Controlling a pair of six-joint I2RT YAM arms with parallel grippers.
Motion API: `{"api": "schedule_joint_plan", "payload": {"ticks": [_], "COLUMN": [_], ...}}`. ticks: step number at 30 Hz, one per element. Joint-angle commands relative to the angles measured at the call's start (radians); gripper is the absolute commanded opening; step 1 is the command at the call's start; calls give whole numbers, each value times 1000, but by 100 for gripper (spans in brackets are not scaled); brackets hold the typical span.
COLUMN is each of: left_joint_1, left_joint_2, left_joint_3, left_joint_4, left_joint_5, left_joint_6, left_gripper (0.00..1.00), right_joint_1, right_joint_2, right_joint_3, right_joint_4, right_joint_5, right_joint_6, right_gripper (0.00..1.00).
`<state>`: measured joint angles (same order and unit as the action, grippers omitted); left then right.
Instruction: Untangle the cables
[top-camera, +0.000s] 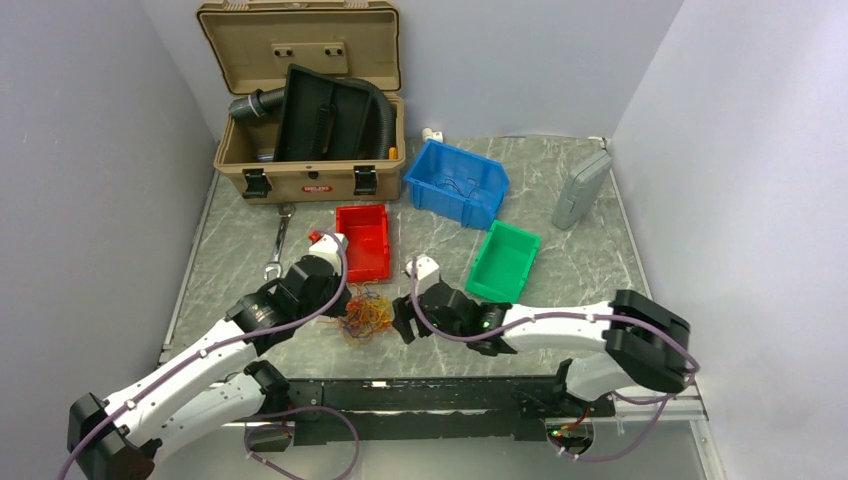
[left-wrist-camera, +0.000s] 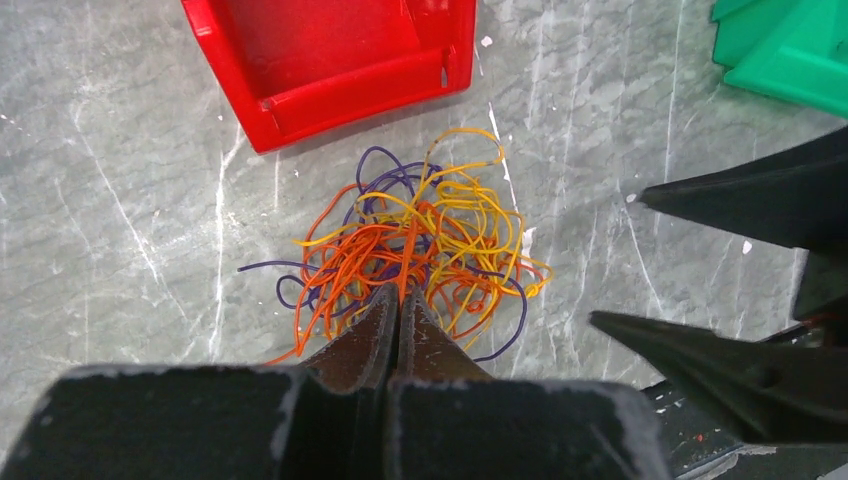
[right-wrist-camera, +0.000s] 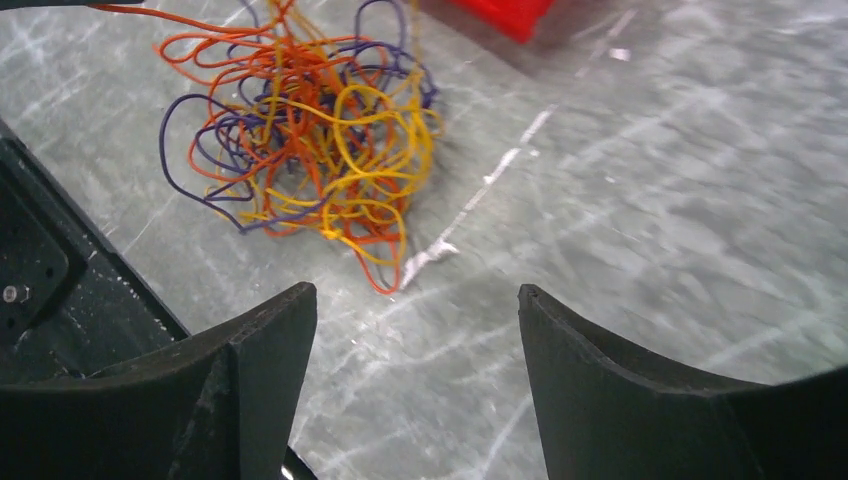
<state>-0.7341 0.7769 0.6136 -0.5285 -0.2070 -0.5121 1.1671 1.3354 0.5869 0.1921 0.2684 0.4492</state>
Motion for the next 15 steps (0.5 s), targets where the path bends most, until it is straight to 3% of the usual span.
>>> {"api": "schedule_joint_plan", "payload": {"ticks": [1,15], "left_joint_1": [4,5], "left_joint_2": [13,5], "left_joint_3": [47,57], "left_joint_4": [17,-2], "left_joint_5": [32,27], "left_joint_6": [20,30], "left_gripper": [0,0], "right_joint_1": [6,5], "right_joint_2": [134,306], "right_joint_3": [132,230], "right_joint_4": [68,149], "right_joint_5": [-119,-32], "right_joint_6": [-57,11], "right_gripper": [76,68]}}
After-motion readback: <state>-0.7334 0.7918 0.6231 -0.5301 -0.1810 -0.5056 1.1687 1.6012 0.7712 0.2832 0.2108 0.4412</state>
